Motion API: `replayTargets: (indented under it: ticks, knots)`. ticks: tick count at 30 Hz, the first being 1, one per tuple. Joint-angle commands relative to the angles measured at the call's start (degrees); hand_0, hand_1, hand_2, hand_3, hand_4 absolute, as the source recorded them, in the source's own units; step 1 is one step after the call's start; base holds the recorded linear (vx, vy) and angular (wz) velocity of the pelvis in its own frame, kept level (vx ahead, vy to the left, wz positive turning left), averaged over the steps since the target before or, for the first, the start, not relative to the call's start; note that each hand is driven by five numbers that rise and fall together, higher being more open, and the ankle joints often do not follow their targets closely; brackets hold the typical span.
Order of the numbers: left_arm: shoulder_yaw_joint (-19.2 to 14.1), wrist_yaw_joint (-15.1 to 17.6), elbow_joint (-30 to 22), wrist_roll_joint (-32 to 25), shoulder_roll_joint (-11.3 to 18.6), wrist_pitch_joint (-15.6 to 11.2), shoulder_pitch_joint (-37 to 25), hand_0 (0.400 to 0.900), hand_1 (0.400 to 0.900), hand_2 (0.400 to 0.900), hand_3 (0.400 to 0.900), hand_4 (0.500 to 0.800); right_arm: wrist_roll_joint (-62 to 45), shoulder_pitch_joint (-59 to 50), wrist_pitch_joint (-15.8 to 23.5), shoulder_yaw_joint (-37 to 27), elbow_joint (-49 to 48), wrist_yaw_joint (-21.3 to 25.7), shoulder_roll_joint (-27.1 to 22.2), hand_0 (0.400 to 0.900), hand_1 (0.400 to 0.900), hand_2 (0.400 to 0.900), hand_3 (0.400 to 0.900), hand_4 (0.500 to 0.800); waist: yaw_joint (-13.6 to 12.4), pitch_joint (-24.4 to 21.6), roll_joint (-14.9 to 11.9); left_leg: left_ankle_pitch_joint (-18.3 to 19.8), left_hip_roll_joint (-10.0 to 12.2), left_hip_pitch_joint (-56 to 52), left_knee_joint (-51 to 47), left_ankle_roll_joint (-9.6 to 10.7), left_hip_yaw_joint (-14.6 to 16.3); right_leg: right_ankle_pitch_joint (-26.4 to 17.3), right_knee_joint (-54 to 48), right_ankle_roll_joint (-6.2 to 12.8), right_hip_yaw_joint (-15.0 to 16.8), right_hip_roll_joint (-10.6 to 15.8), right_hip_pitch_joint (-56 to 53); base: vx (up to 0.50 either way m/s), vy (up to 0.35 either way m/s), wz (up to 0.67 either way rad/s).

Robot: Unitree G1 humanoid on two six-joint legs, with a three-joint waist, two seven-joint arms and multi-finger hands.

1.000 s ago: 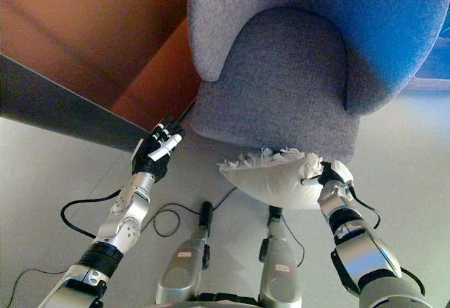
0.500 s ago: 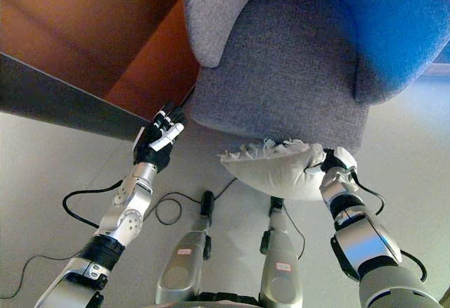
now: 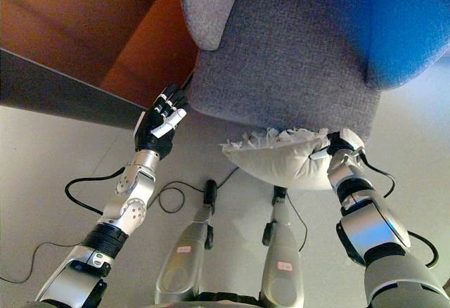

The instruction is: Pick up the pillow and put it on the sofa.

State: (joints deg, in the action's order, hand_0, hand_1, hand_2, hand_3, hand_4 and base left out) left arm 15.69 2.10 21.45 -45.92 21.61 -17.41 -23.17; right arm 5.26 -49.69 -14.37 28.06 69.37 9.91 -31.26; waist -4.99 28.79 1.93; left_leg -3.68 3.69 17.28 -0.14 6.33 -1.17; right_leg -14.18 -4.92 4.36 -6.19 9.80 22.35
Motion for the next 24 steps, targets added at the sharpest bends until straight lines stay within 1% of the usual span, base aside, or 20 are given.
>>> replayTargets:
  ticks: [1,2,11,14,18,24]
  knots:
    - [0.8,0.0,-8.3,-0.6,2.8,-6.5,-4.8,0.900,0.900,0.900,0.900,0.800,2.2,-9.4,0.9,5.2,0.7,-0.2,-4.2,0.745,0.745,0.745,0.745,0.707,-1.0,1.0,1.0,2.1,-2.9,5.5,5.9,-1.5,-2.2,2.0,3.5,6.77,2.7,4.6,0.8,0.00,0.000,0.00]
    - [0.9,0.1,-8.4,-0.5,2.8,-6.5,-4.9,0.900,0.900,0.900,0.900,0.800,2.1,-9.4,0.9,5.3,0.7,-0.2,-4.3,0.400,0.400,0.400,0.400,0.500,-1.0,1.0,1.0,2.1,-3.0,5.6,5.9,-1.5,-2.3,2.0,3.6,6.75,2.7,4.6,0.9,0.00,0.000,0.00]
    - [0.9,0.5,-8.6,-0.3,2.8,-6.8,-4.9,0.900,0.900,0.900,0.900,0.800,1.9,-9.9,1.0,5.1,0.9,-0.2,-4.9,0.400,0.400,0.400,0.400,0.500,-1.0,1.0,1.2,2.0,-3.5,6.8,6.1,-1.7,-2.6,1.7,4.1,6.67,2.4,4.6,2.6,0.00,0.000,0.00]
    - [0.7,0.1,-8.3,-0.4,2.8,-7.0,-4.8,0.900,0.900,0.900,0.900,0.800,1.7,-9.8,0.4,5.0,0.7,-0.2,-5.0,0.400,0.400,0.400,0.400,0.500,-1.0,1.0,1.1,2.0,-3.5,6.8,6.2,-1.7,-2.7,1.7,4.2,6.64,2.3,4.7,2.6,0.00,0.000,0.00]
    - [0.8,0.4,-8.4,-0.2,2.8,-6.7,-4.7,0.900,0.900,0.900,0.900,0.800,1.4,-9.5,0.0,4.7,0.5,-0.2,-4.8,0.400,0.400,0.400,0.400,0.500,-1.0,1.0,1.0,2.1,-3.5,6.5,6.2,-1.8,-2.6,1.6,4.2,6.61,2.2,4.7,2.5,0.00,0.000,0.00]
    - [0.7,1.1,-8.5,-0.1,2.7,-6.6,-4.2,0.900,0.900,0.900,0.900,0.800,0.5,-8.8,1.1,4.0,0.7,0.4,-5.2,0.400,0.400,0.400,0.400,0.500,-1.0,1.0,1.1,2.1,-3.5,5.5,5.9,-1.9,-2.5,1.8,4.2,6.51,2.1,4.6,1.6,0.00,0.000,0.00]
